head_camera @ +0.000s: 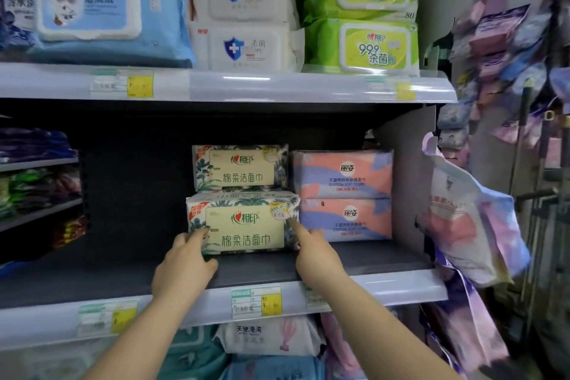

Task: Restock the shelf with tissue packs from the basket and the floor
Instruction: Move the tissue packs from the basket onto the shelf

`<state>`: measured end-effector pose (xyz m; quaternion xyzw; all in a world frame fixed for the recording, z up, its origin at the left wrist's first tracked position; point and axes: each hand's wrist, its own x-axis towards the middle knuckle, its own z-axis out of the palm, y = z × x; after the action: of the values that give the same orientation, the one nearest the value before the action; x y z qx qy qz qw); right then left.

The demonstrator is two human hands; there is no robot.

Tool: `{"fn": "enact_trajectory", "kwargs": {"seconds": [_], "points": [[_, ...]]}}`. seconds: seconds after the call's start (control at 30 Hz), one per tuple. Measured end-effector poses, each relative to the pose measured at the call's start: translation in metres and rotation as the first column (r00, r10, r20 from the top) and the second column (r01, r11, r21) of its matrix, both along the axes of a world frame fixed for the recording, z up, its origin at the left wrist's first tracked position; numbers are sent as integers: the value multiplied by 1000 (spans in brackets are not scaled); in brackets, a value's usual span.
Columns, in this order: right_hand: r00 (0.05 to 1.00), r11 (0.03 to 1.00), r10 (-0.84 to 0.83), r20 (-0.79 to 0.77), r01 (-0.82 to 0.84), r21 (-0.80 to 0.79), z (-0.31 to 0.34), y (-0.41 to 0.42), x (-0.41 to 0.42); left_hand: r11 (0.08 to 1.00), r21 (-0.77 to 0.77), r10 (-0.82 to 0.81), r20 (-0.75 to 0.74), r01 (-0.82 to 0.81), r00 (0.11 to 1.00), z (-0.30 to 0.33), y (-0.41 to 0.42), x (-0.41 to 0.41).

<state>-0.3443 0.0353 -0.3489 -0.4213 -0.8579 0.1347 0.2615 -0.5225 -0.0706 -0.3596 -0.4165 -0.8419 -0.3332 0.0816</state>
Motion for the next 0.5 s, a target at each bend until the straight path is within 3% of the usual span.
{"fn": "enact_trajectory", "kwargs": {"seconds": [0.3,0.5], "points": [[984,994,47,175,-29,-109,10,5,-5,996,-42,-78,32,79,996,-3,4,-8],[979,994,19,203,3,-112,9,9,-10,994,-60,-92,-2,91,996,-3,4,-9]]}}
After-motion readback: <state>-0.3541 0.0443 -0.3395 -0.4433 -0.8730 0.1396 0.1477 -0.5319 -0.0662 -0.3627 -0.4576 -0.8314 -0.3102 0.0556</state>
